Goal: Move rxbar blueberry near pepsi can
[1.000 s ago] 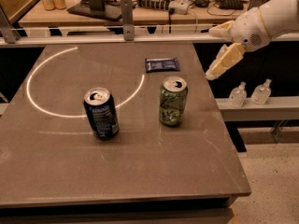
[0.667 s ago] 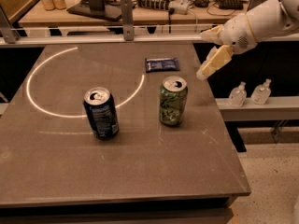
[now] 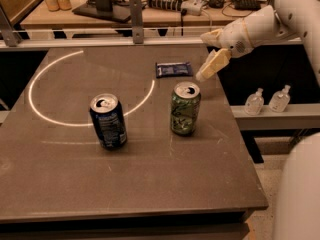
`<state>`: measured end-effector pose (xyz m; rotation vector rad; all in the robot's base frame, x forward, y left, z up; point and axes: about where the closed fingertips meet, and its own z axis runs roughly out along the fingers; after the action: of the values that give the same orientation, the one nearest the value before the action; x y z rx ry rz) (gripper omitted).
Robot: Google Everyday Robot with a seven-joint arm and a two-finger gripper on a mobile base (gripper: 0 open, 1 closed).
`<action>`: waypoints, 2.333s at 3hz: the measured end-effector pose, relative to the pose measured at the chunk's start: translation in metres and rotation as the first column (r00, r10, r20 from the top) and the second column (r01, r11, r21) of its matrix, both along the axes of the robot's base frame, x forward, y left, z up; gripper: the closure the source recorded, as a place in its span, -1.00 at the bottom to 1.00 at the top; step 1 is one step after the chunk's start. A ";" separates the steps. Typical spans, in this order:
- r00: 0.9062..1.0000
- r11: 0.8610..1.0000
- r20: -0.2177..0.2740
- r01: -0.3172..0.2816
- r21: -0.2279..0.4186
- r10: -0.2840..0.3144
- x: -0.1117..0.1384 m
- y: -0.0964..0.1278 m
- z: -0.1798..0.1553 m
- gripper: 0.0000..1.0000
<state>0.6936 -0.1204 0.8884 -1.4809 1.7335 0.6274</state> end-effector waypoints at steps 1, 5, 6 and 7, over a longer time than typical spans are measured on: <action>0.999 1.000 -0.034 -0.012 -0.006 0.012 0.016 0.013 -0.008 -1.00; 0.994 0.997 -0.106 -0.021 -0.080 0.012 0.030 0.037 -0.065 -0.55; 0.992 0.996 -0.118 -0.043 -0.081 0.034 0.029 0.045 -0.068 -0.10; 0.992 0.996 -0.118 -0.043 -0.081 0.034 0.029 0.045 -0.066 0.38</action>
Offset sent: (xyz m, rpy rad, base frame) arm 0.0419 0.0233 -0.0364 -0.0538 0.0928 0.0325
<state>0.7224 -0.0756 0.8222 -1.5661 1.8436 0.6806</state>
